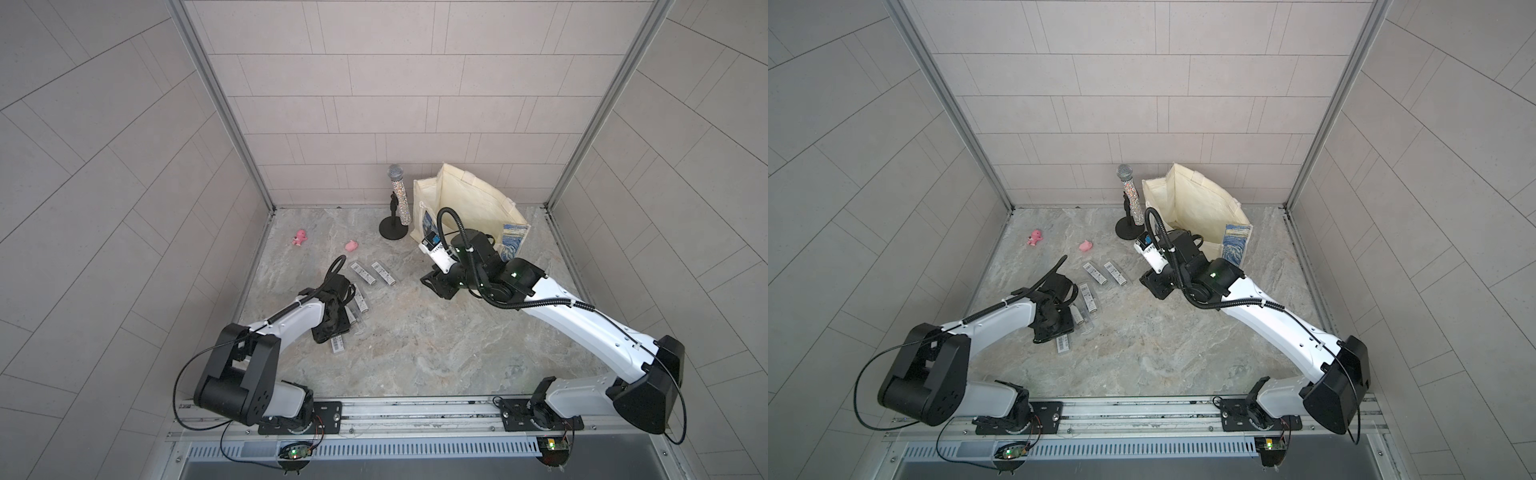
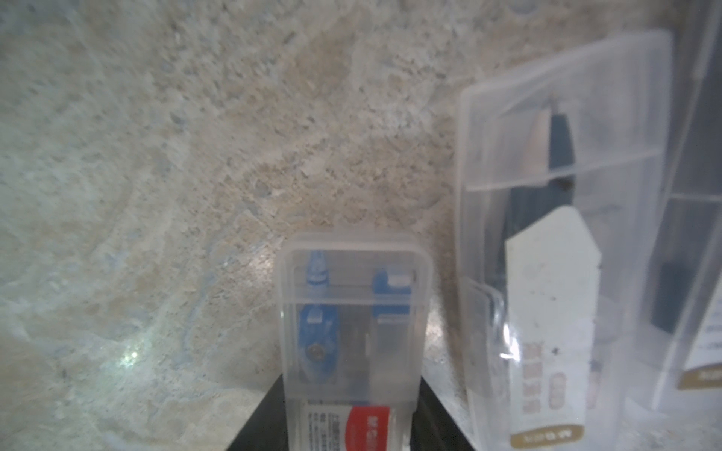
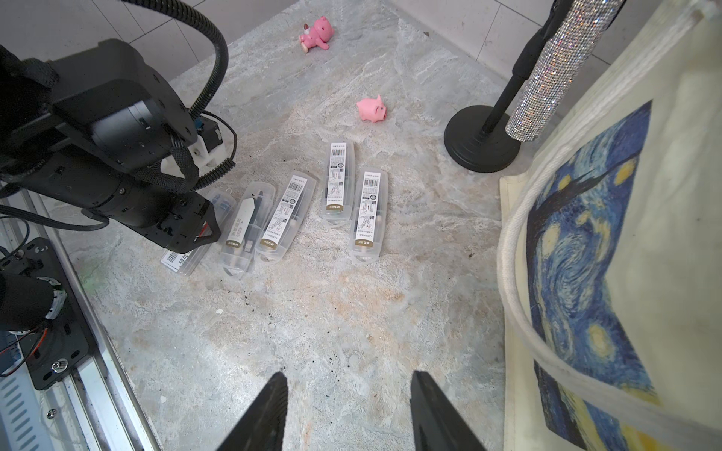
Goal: Put the compass set into the canvas bag
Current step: Pick up the compass set at the center of the board.
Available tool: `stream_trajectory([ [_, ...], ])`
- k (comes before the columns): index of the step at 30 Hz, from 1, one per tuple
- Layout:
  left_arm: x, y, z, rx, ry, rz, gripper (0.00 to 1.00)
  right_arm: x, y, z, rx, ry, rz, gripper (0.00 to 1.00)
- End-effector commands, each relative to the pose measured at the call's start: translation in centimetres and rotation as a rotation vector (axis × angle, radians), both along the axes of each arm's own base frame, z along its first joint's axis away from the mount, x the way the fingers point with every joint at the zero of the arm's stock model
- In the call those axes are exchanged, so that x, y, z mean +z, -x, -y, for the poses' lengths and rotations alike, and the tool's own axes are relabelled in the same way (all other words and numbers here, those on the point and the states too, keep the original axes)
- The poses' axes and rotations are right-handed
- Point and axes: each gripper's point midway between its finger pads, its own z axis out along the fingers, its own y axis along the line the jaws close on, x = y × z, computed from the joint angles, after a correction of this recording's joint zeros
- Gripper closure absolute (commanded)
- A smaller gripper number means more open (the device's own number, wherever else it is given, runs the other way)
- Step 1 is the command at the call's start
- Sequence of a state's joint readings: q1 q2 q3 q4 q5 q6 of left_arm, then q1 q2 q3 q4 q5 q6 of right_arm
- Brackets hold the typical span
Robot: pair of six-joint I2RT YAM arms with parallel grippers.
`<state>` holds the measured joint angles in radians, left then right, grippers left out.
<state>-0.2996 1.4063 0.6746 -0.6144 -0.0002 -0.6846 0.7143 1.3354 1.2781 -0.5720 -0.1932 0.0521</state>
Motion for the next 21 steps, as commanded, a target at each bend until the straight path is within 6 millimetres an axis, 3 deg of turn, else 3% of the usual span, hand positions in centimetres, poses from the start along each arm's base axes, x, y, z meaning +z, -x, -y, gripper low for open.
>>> stream_trajectory([
  [1, -0.4, 0.3, -0.1, 0.015, 0.0, 0.001, 0.49, 0.5, -0.1, -0.2, 0.011, -0.001, 0.018, 0.47],
  [4, -0.5, 0.3, -0.4, 0.02, -0.016, -0.001, 0.42, 0.5, -0.1, -0.2, 0.012, -0.001, 0.019, 0.47],
  [7, -0.7, 0.3, -0.7, 0.021, -0.034, -0.012, 0.42, 0.5, -0.1, -0.2, 0.012, -0.001, 0.019, 0.47],
  [13, -0.6, 0.0, -0.6, 0.032, -0.027, 0.005, 0.54, 0.4, -0.1, -0.2, 0.012, 0.001, 0.016, 0.47],
  [21, 1.0, 0.0, -0.7, 0.043, -0.012, 0.062, 0.6, 0.2, -0.2, -0.3, 0.009, 0.0, 0.012, 0.47],
])
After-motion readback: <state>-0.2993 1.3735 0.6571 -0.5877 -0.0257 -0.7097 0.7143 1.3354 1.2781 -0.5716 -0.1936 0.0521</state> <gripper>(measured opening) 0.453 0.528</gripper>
